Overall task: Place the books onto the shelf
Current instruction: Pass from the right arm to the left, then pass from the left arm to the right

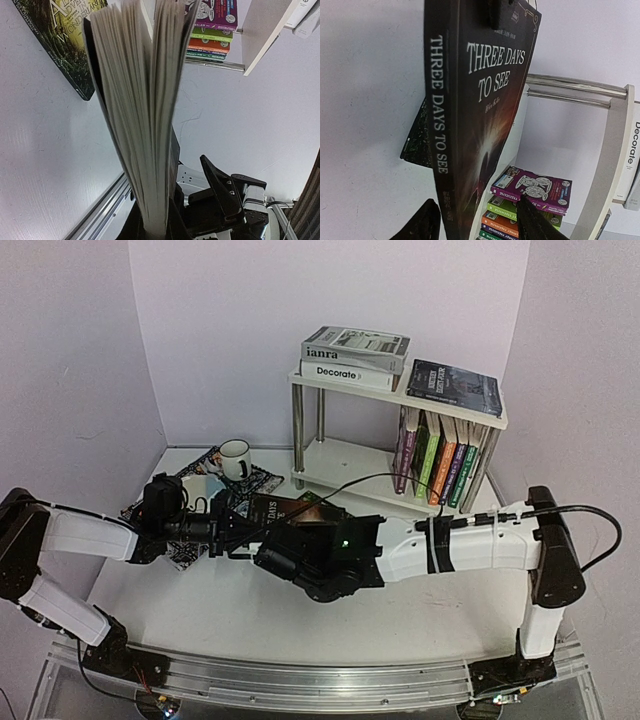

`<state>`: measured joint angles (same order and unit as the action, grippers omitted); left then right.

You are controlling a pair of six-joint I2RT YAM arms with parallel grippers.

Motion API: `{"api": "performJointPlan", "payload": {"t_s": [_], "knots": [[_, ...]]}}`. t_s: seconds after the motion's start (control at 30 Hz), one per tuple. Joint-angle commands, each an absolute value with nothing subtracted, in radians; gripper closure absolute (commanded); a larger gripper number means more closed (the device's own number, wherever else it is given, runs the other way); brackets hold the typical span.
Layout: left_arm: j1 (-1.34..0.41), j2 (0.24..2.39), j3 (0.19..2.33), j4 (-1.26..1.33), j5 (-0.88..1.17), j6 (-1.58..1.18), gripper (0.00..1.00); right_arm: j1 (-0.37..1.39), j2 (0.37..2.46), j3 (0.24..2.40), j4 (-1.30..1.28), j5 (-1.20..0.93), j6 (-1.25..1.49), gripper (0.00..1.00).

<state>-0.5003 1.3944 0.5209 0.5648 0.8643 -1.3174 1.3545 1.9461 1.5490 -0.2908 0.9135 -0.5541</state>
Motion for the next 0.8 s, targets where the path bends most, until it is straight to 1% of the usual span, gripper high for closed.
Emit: {"api": "performJointPlan", "payload": {"t_s": [0.0,0.17,0.2,0.37,0.47,0.53,0.63,0.67,0.73,0.77], "knots": [[-0.499,1.348,0.531,0.632,0.911,-1.314,1.0,1.337,1.968,1.546,-0.292,0.955,-0.552,0.47],[-0.499,1.346,0.53,0.63,0.916,-1.314,1.0,1.33,1.991,1.554,-0.288,0.966,-0.57,0.46],[-0.499,1.346,0.53,0.63,0.917,-1.314,1.0,1.329,1.994,1.555,-0.288,0.967,-0.572,0.48],[-0.499,1.347,0.529,0.63,0.92,-1.314,1.0,1.329,2.004,1.56,-0.286,0.969,-0.575,0.62],[-0.499,1.347,0.529,0.628,0.923,-1.315,0.99,1.328,2.008,1.56,-0.285,0.979,-0.574,0.75],[-0.499,1.347,0.53,0.629,0.924,-1.313,0.95,1.328,2.011,1.56,-0.283,0.99,-0.574,0.84],[-0.499,1.349,0.529,0.629,0.923,-1.316,0.86,1.327,2.011,1.559,-0.275,1.015,-0.571,0.98],[-0.499,1.351,0.528,0.628,0.923,-1.318,0.83,1.326,2.008,1.56,-0.271,1.023,-0.57,1.0],[-0.499,1.352,0.527,0.628,0.921,-1.316,0.78,1.323,1.997,1.555,-0.263,1.032,-0.569,1.0],[-0.499,1.352,0.526,0.628,0.919,-1.316,0.73,1.322,1.988,1.551,-0.257,1.036,-0.569,1.0]]}}
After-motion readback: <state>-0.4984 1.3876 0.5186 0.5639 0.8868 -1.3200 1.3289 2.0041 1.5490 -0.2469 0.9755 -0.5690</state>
